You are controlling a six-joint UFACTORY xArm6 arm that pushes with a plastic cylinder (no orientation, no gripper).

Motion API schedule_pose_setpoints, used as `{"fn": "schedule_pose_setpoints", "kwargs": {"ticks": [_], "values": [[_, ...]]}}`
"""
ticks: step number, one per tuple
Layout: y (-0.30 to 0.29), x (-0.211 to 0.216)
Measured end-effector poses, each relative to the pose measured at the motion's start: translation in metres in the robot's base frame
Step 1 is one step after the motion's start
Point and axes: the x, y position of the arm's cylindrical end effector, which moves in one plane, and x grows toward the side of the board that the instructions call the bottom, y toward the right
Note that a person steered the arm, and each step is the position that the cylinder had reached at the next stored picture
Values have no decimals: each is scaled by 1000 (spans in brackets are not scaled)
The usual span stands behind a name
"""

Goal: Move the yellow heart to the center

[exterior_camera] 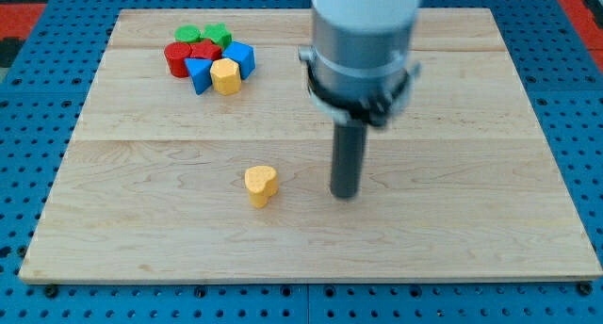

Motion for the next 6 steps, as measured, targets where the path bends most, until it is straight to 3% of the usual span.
{"fn": "schedule_pose_setpoints", "kwargs": {"ticks": [1, 2, 3, 5, 6], "values": [[-90, 28], [-193, 29], [-206, 3], [-76, -27], [-68, -106]]}}
